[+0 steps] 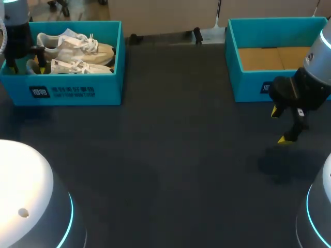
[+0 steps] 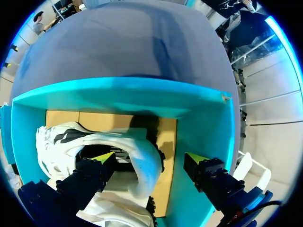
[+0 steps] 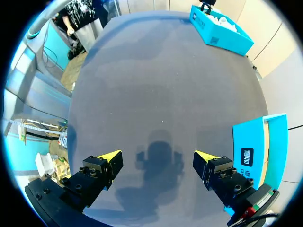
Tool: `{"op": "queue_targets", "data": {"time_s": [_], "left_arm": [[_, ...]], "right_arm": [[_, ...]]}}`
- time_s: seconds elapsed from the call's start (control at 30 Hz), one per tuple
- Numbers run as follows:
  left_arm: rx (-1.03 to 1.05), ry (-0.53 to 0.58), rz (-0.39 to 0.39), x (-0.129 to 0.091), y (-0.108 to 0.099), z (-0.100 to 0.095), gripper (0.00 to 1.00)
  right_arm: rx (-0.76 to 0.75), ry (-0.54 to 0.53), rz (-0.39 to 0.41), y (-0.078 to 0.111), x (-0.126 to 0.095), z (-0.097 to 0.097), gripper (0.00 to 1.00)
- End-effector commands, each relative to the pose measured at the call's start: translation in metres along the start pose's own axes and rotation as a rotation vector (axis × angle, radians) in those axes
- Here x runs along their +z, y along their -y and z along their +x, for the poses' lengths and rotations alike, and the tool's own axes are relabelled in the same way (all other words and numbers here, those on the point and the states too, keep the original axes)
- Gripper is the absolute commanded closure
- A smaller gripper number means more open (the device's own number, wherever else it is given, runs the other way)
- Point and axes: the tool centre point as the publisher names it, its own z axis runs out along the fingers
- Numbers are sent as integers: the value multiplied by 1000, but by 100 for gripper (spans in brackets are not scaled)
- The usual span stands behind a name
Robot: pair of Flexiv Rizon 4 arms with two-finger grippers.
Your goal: Take the shoe out of the shoebox, open the shoe tongue, remove and reinsert the insole, then place the shoe into the shoebox
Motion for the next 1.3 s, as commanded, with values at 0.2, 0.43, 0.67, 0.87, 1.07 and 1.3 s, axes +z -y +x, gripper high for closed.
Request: {"op": "queue_targets", "data": {"time_s": [0.2, 0.43, 0.67, 0.87, 1.07, 1.3], "left_arm": [[6, 7, 18, 15, -6, 1, 8], [13, 8, 25, 22, -2, 2, 9], [7, 18, 33, 27, -3, 5, 18], [13, 16, 33, 32, 0, 6, 21], [15, 3, 33, 37, 2, 6, 35], [7, -15, 42, 40, -1, 6, 100]], "right_arm": [[0, 1, 1, 0, 0, 1, 0], [0, 1, 1, 0, 0, 1, 0], [0, 1, 1, 0, 0, 1, 0], [0, 1, 1, 0, 0, 1, 0], [0, 1, 1, 0, 0, 1, 0], [0, 1, 1, 0, 0, 1, 0]]}}
